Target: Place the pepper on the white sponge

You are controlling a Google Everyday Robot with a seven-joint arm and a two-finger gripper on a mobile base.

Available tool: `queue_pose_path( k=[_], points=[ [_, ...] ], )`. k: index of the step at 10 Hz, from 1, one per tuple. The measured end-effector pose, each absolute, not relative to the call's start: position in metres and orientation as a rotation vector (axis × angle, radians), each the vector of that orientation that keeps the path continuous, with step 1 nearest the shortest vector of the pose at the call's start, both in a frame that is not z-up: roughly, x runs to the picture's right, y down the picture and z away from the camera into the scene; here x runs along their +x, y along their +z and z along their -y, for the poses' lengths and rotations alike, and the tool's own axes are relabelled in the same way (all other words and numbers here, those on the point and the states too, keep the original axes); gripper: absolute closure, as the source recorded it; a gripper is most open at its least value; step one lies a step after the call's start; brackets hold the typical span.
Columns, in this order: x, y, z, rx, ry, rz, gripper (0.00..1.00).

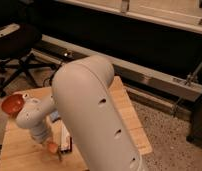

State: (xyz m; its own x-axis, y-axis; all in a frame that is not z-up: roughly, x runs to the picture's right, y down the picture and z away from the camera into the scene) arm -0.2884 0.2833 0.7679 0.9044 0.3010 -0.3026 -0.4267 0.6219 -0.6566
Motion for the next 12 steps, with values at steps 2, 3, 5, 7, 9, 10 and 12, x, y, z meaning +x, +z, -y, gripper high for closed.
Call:
queue_pose_path(
  k=[2,3,5,7,9,10,12],
  points=[
    [-0.294,0.769,-0.285,-0.808,0.4,-0.163,0.66],
    [-0.296,0.769,-0.285,-0.81,0.394,-0.162,0.66],
    [-0.3,0.77,-0.281,-0.811,0.382,-0.158,0.66],
    [-0.302,0.769,-0.272,-0.8,0.373,-0.153,0.66],
    [-0.302,0.769,-0.262,-0.792,0.368,-0.15,0.66],
    [-0.302,0.769,-0.259,-0.79,0.362,-0.148,0.66],
    [-0.299,0.77,-0.243,-0.778,0.348,-0.139,0.66]
  ],
)
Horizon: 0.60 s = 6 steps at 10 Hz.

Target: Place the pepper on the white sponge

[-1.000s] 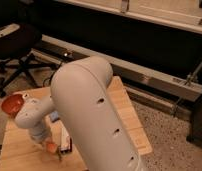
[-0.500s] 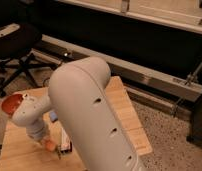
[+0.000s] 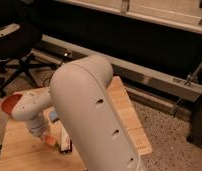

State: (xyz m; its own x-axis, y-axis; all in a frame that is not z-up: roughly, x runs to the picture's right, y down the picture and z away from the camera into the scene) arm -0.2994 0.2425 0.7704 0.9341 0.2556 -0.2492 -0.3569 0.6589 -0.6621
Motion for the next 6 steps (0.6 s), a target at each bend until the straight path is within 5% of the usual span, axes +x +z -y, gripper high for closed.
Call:
queue_pose_path(
  k=[2,4,6],
  points=[
    [-0.295,0.772,-0.222,-0.761,0.33,-0.131,0.71],
    [-0.289,0.775,-0.194,-0.74,0.302,-0.125,0.88],
    [-0.281,0.781,-0.163,-0.726,0.262,-0.124,0.91]
  ],
)
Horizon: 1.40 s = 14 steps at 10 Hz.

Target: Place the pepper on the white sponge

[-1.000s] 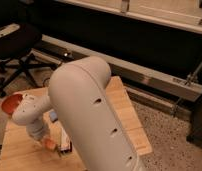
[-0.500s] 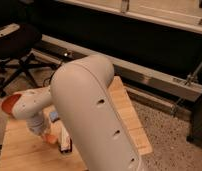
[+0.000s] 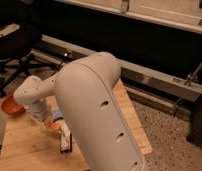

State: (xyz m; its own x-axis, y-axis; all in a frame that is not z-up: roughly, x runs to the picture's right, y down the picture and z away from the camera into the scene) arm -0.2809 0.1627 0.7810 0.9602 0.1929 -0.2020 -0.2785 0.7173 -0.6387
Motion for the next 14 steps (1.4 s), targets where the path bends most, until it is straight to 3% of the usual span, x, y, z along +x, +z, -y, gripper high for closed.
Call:
queue_pose_path(
  k=[7,14],
  points=[
    [-0.256,0.834,-0.095,-0.709,0.257,-0.116,0.91],
    [-0.272,0.84,-0.093,-0.723,0.23,-0.098,0.91]
  ],
)
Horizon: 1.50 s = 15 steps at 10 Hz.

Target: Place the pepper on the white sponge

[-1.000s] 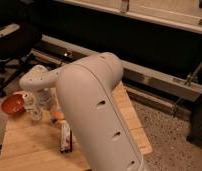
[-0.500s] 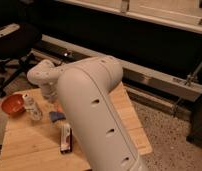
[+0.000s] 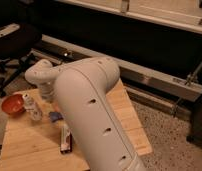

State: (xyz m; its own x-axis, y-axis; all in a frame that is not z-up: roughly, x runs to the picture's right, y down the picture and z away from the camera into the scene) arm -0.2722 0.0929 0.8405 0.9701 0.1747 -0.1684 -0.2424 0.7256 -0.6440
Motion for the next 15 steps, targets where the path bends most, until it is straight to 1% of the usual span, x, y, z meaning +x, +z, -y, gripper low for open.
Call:
queue_pose_path(
  k=[6,7,8,10,11,12,13,15],
  points=[
    [-0.273,0.839,-0.108,-0.747,0.218,-0.119,0.91],
    [-0.272,0.839,-0.11,-0.751,0.22,-0.121,0.88],
    [-0.272,0.839,-0.112,-0.753,0.222,-0.12,0.81],
    [-0.27,0.841,-0.115,-0.747,0.225,-0.118,0.58],
    [-0.27,0.843,-0.116,-0.742,0.226,-0.117,0.49],
    [-0.269,0.844,-0.117,-0.737,0.225,-0.117,0.41],
    [-0.268,0.845,-0.118,-0.733,0.223,-0.12,0.36],
    [-0.266,0.847,-0.12,-0.73,0.217,-0.127,0.36]
  ],
)
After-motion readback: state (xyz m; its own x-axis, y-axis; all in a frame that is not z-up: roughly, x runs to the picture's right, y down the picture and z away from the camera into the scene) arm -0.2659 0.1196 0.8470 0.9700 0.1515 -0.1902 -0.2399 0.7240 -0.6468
